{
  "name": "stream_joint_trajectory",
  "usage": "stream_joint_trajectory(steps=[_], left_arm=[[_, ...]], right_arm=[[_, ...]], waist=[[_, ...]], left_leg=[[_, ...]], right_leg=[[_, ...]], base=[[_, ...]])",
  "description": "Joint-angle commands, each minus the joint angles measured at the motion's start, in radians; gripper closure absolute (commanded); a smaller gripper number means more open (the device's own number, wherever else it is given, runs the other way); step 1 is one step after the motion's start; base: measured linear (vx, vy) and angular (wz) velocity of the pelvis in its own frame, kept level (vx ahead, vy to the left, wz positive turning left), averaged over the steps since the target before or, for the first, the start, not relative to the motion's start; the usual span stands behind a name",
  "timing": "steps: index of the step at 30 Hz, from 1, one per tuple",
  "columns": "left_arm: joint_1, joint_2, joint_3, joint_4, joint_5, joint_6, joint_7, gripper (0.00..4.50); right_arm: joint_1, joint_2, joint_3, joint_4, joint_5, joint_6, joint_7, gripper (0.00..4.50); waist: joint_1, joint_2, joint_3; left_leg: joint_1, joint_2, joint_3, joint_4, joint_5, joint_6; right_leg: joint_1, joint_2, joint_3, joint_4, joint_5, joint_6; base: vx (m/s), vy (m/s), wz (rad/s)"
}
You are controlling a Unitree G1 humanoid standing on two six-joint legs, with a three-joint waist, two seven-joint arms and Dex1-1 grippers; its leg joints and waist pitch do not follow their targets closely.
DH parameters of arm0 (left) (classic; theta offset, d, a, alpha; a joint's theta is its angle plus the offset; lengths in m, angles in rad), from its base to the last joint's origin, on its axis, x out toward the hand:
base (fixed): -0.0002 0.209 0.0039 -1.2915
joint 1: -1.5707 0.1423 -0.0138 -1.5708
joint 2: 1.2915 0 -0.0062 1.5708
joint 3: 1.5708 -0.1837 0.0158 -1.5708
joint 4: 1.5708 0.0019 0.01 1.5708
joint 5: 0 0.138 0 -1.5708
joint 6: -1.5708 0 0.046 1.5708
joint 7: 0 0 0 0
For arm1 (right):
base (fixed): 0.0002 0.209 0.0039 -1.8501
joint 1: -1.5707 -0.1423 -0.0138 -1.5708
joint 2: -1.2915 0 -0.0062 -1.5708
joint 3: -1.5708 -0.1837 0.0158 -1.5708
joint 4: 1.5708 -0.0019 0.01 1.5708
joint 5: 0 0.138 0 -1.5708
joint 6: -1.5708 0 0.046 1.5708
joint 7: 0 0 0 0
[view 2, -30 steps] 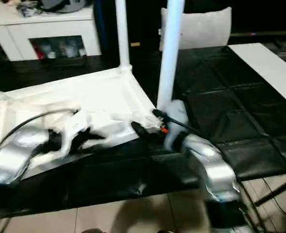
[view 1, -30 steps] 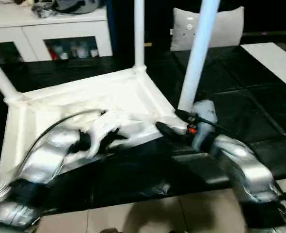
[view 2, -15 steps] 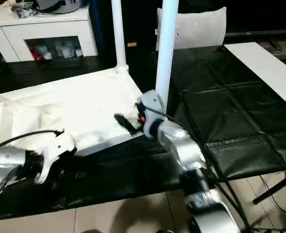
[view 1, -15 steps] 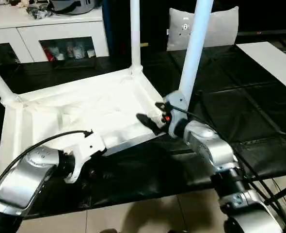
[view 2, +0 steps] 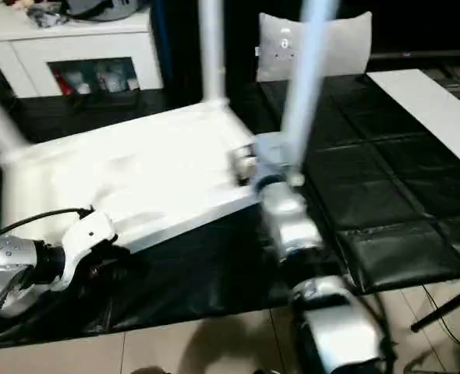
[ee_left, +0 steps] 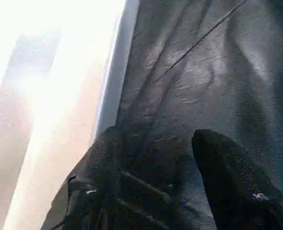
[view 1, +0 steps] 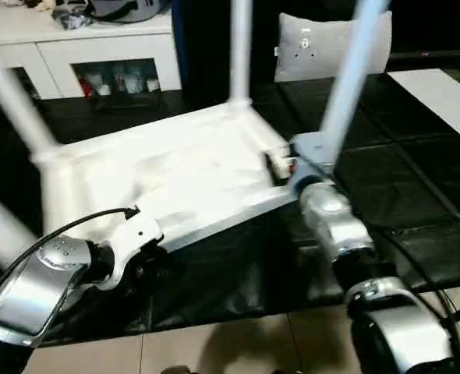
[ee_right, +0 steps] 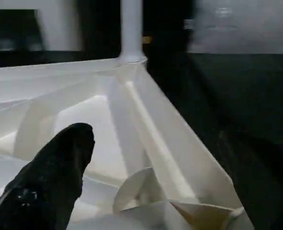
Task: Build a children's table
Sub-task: Rotate table base
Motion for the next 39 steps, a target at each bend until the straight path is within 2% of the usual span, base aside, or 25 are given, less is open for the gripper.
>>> stream_joint_trajectory(steps=[1,4,10,12,13,14,16,18,20,21,22,23,25,26,27,28,29,31,32,33,35,37,38,39], left_arm=[[-0.027,0.002,0.006,0.032,0.033,-0.021,0.046,1.96],[-0.042,-0.013,0.005,0.055,0.041,-0.035,0.075,1.96],[-0.075,-0.069,0.02,0.12,0.055,-0.09,0.169,1.96],[-0.076,-0.09,0.024,0.131,0.054,-0.113,0.198,1.96],[-0.075,-0.103,0.028,0.136,0.052,-0.132,0.214,1.96],[-0.068,-0.119,0.035,0.137,0.046,-0.155,0.229,1.96],[-0.062,-0.127,0.039,0.136,0.04,-0.165,0.234,1.96],[-0.042,-0.166,0.077,0.127,0.006,-0.18,0.26,1.96],[-0.031,-0.197,0.096,0.125,-0.004,-0.183,0.297,1.96],[-0.016,-0.233,0.117,0.119,-0.012,-0.194,0.34,1.96],[-0.016,-0.233,0.117,0.119,-0.012,-0.194,0.34,1.96],[-0.007,-0.254,0.133,0.116,-0.02,-0.194,0.367,1.77],[0.008,-0.284,0.154,0.119,-0.014,-0.209,0.427,1.66],[0.03,-0.307,0.167,0.117,-0.003,-0.23,0.476,1.61],[0.042,-0.316,0.172,0.115,0.003,-0.241,0.494,1.61],[0.057,-0.326,0.178,0.107,0.0,-0.247,0.503,1.46],[0.067,-0.334,0.182,0.101,-0.003,-0.25,0.51,1.34],[0.093,-0.361,0.194,0.077,-0.018,-0.263,0.523,1.34],[0.11,-0.372,0.193,0.06,-0.027,-0.274,0.522,1.21],[0.11,-0.372,0.193,0.06,-0.027,-0.274,0.522,1.21],[0.157,-0.4,0.193,0.026,-0.052,-0.305,0.514,0.89],[0.185,-0.427,0.201,0.023,-0.065,-0.36,0.533,0.84],[0.197,-0.448,0.211,0.03,-0.075,-0.396,0.554,0.69],[0.205,-0.464,0.218,0.033,-0.081,-0.419,0.568,0.69]], right_arm=[[-0.019,-0.05,-0.061,0.043,-0.004,-0.042,-0.063,0.0],[-0.026,-0.071,-0.07,0.066,-0.008,-0.061,-0.074,0.0],[-0.03,-0.142,-0.092,0.105,-0.014,-0.1,-0.09,0.0],[-0.031,-0.167,-0.101,0.119,-0.017,-0.111,-0.1,0.0],[-0.03,-0.181,-0.108,0.124,-0.017,-0.116,-0.106,0.0],[-0.026,-0.201,-0.119,0.125,-0.015,-0.118,-0.108,0.0],[-0.025,-0.213,-0.125,0.128,-0.011,-0.12,-0.104,0.0],[-0.006,-0.224,-0.125,0.099,0.012,-0.111,-0.029,0.0],[0.022,-0.227,-0.112,0.056,0.039,-0.109,0.086,0.0],[0.059,-0.215,-0.112,-0.023,0.114,-0.044,0.238,0.0],[0.059,-0.215,-0.112,-0.023,0.114,-0.044,0.238,0.0],[0.079,-0.213,-0.108,-0.058,0.13,-0.028,0.266,0.0],[0.117,-0.209,-0.098,-0.121,0.156,-0.001,0.305,0.0],[0.156,-0.197,-0.097,-0.192,0.196,0.044,0.329,0.0],[0.174,-0.189,-0.1,-0.229,0.222,0.074,0.342,0.0],[0.197,-0.189,-0.085,-0.268,0.223,0.068,0.355,0.0],[0.213,-0.189,-0.076,-0.295,0.219,0.063,0.368,0.0],[0.254,-0.199,-0.039,-0.362,0.177,0.041,0.376,0.0],[0.275,-0.201,-0.031,-0.403,0.174,0.061,0.377,0.0],[0.275,-0.201,-0.031,-0.403,0.174,0.061,0.377,0.0],[0.332,-0.21,-0.002,-0.515,0.191,0.115,0.42,0.0],[0.384,-0.224,0.034,-0.617,0.234,0.189,0.496,0.0],[0.415,-0.239,0.067,-0.662,0.243,0.21,0.544,0.0],[0.438,-0.25,0.091,-0.694,0.247,0.223,0.574,0.0]], waist=[[-0.014,0.006,-0.057],[-0.014,0.004,-0.059],[-0.016,-0.001,-0.062],[-0.016,-0.004,-0.063],[-0.015,-0.004,-0.063],[-0.013,-0.002,-0.062],[-0.012,-0.006,-0.064],[-0.014,-0.006,-0.062],[-0.016,-0.01,-0.06],[-0.017,-0.009,-0.059],[-0.017,-0.011,-0.056],[-0.017,-0.011,-0.054],[-0.021,-0.013,-0.051],[-0.021,-0.004,-0.05],[-0.025,-0.01,-0.049],[-0.022,-0.006,-0.05],[-0.024,-0.01,-0.051],[-0.024,-0.009,-0.05],[-0.025,-0.01,-0.045],[-0.025,-0.01,-0.047],[-0.027,-0.009,-0.041],[-0.025,-0.009,-0.045],[-0.024,-0.007,-0.047],[-0.024,-0.008,-0.046]], left_leg=[[0.006,0.058,-0.029,-0.085,-0.162,0.015],[0.007,0.056,-0.028,-0.082,-0.158,0.019],[-0.001,0.054,-0.027,-0.077,-0.122,0.046],[-0.001,0.054,-0.027,-0.075,-0.113,0.053],[0.003,0.054,-0.024,-0.075,-0.112,0.055],[0.001,0.054,-0.024,-0.074,-0.109,0.059],[-0.003,0.052,-0.024,-0.073,-0.103,0.065],[-0.005,0.05,-0.023,-0.071,-0.105,0.074],[-0.012,0.047,-0.021,-0.069,-0.117,0.09],[-0.011,0.045,-0.021,-0.068,-0.126,0.104],[-0.012,0.045,-0.02,-0.068,-0.132,0.112],[-0.012,0.046,-0.023,-0.069,-0.134,0.111],[-0.01,0.047,-0.024,-0.07,-0.144,0.106],[-0.01,0.045,-0.026,-0.071,-0.149,0.105],[-0.008,0.048,-0.026,-0.072,-0.161,0.104],[-0.007,0.049,-0.028,-0.073,-0.163,0.102],[-0.009,0.048,-0.028,-0.073,-0.161,0.1],[-0.009,0.048,-0.028,-0.073,-0.162,0.097],[-0.007,0.049,-0.028,-0.075,-0.175,0.092],[-0.006,0.049,-0.028,-0.075,-0.177,0.092],[-0.007,0.048,-0.028,-0.078,-0.194,0.095],[-0.007,0.05,-0.03,-0.08,-0.189,0.098],[-0.009,0.053,-0.032,-0.082,-0.177,0.106],[-0.011,0.051,-0.032,-0.081,-0.174,0.11]], right_leg=[[0.058,-0.09,0.099,-0.065,-0.303,-0.071],[0.056,-0.088,0.097,-0.064,-0.3,-0.071],[0.061,-0.087,0.094,-0.062,-0.279,-0.075],[0.06,-0.086,0.093,-0.061,-0.275,-0.075],[0.056,-0.085,0.093,-0.062,-0.277,-0.078],[0.056,-0.084,0.092,-0.063,-0.276,-0.079],[0.06,-0.084,0.091,-0.061,-0.268,-0.078],[0.06,-0.084,0.088,-0.062,-0.275,-0.074],[0.064,-0.084,0.085,-0.069,-0.299,-0.062],[0.062,-0.08,0.081,-0.076,-0.329,-0.047],[0.063,-0.081,0.08,-0.082,-0.347,-0.039],[0.062,-0.08,0.077,-0.088,-0.379,-0.022],[0.058,-0.077,0.072,-0.097,-0.417,-0.007],[0.058,-0.075,0.071,-0.099,-0.421,-0.006],[0.056,-0.073,0.07,-0.103,-0.431,0.006],[0.057,-0.074,0.069,-0.104,-0.433,0.008],[0.056,-0.074,0.069,-0.104,-0.431,0.013],[0.055,-0.075,0.07,-0.107,-0.436,0.016],[0.052,-0.075,0.07,-0.111,-0.457,0.024],[0.052,-0.076,0.07,-0.111,-0.457,0.025],[0.051,-0.074,0.069,-0.117,-0.471,0.038],[0.055,-0.074,0.069,-0.118,-0.458,0.048],[0.057,-0.072,0.069,-0.117,-0.43,0.048],[0.058,-0.07,0.068,-0.118,-0.422,0.05]], base=[[0.0,0.0,0.0],[0.0,0.0,0.0],[0.0,0.0,0.0],[0.0,0.0,0.0],[0.0,0.0,0.0],[0.0,0.0,0.0],[0.0,0.0,0.0],[0.0,0.0,0.0],[0.0,0.0,0.0],[0.0,0.0,0.0],[0.0,0.0,0.0],[0.0,0.0,0.0],[0.0,0.0,0.0],[0.0,0.0,0.0],[0.0,0.0,0.0],[0.0,0.0,0.0],[0.0,0.0,0.0],[0.0,0.0,0.0],[0.0,0.0,0.0],[0.0,0.0,0.0],[0.0,0.0,0.0],[0.0,0.0,0.0],[0.0,0.0,0.0],[0.0,0.0,0.0]])
